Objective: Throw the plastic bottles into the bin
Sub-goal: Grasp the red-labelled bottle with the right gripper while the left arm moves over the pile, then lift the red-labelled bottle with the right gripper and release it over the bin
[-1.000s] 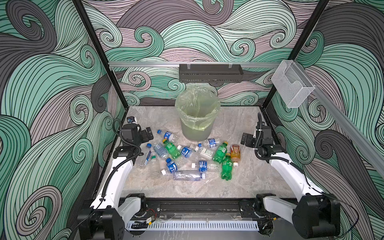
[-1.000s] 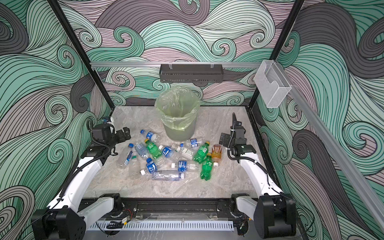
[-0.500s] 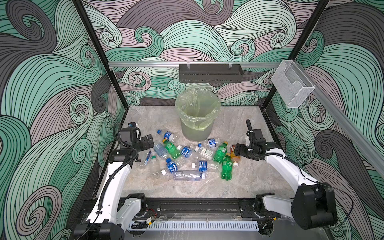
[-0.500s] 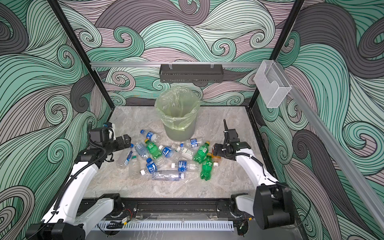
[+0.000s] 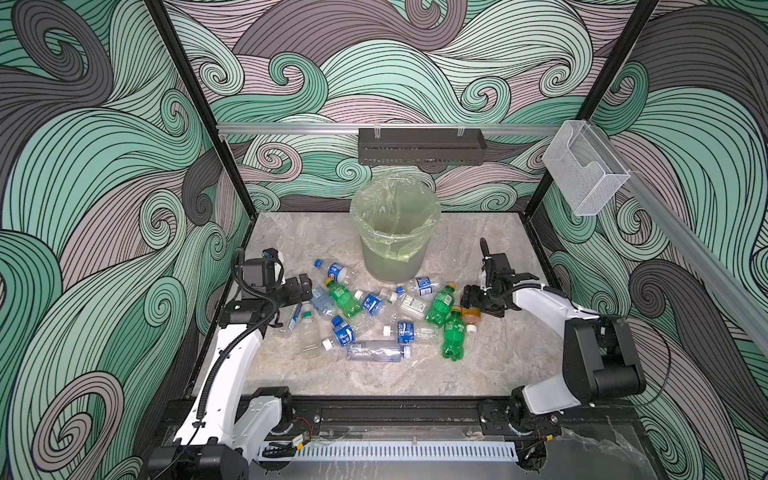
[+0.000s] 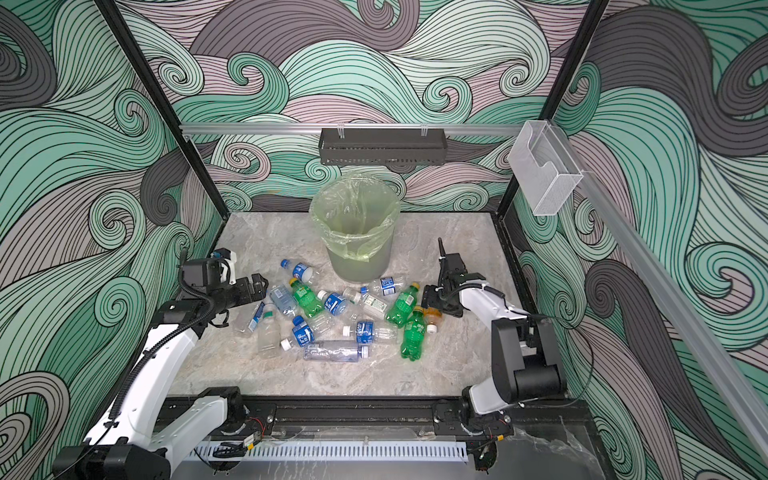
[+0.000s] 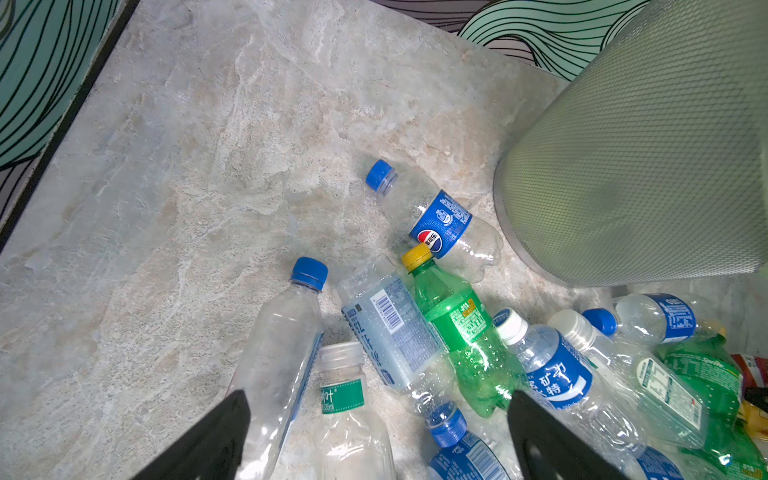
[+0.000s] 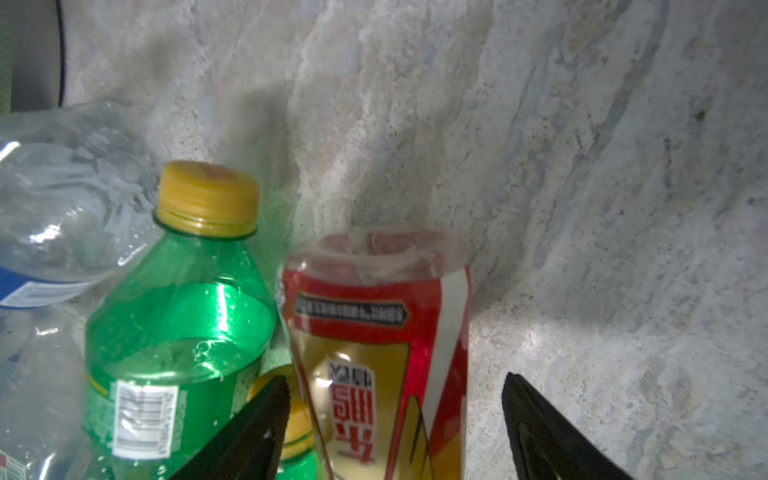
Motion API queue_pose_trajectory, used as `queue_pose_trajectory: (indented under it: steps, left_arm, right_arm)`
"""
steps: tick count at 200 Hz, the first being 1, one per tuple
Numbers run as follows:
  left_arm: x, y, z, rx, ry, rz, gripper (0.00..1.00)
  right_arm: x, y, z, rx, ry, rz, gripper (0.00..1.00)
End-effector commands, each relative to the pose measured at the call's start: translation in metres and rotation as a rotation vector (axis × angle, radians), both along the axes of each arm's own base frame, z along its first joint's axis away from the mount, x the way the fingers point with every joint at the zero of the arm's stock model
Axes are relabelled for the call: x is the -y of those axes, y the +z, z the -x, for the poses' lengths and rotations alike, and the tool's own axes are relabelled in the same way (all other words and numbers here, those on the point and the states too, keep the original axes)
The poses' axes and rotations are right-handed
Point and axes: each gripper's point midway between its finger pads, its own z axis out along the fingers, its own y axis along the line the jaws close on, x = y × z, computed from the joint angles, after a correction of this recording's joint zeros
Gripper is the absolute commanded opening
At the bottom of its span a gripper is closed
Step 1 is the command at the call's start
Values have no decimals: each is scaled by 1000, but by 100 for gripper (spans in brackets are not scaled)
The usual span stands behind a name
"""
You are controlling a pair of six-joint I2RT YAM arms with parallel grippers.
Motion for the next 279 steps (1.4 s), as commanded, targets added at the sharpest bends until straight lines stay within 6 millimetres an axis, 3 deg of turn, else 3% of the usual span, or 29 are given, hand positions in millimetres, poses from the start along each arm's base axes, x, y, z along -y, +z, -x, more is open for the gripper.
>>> queue_pose_trajectory:
  steps: [1,69,103,138,184,197,215,235,250,265,274,279]
  left_arm:
    - [4,-3,4,-17,-14,12,99]
    - [-1,-12,4,-44,2,-9,99]
    - [-2,-15,4,-55,13,-10,98]
    - [-3,-16,5,-62,22,-9,98]
    - [-12,-21,4,-87,75,-32,98]
    - [-13,-22,5,-100,78,-36,98]
    - [-15,-22,4,-104,85,-40,98]
    - [-14,-19,1,-91,89,-32,98]
    - [-13,-15,0,-84,86,-27,98]
    - [-13,-12,-2,-77,86,-25,98]
    - [-13,-11,-2,-76,89,-19,98]
    - [-12,-11,-2,-80,92,-15,98]
  right_arm:
    - [2,-2,-10,6,-11,23,78]
    - [8,-14,-13,-19,-23,73,70]
    - [13,-18,-9,-45,-16,109,54]
    - [16,-5,-10,-8,-21,121,47]
    - [6,26,-14,55,19,69,46]
    - [-13,52,-18,101,71,-26,46]
    - [-34,114,-33,243,114,-136,45]
    - [-54,208,-53,438,161,-245,44]
    - [-81,286,-73,578,225,-368,43]
    - [-113,346,-99,696,298,-416,43]
    - [-132,368,-118,741,323,-430,51]
    - [-143,377,-127,758,338,-440,61]
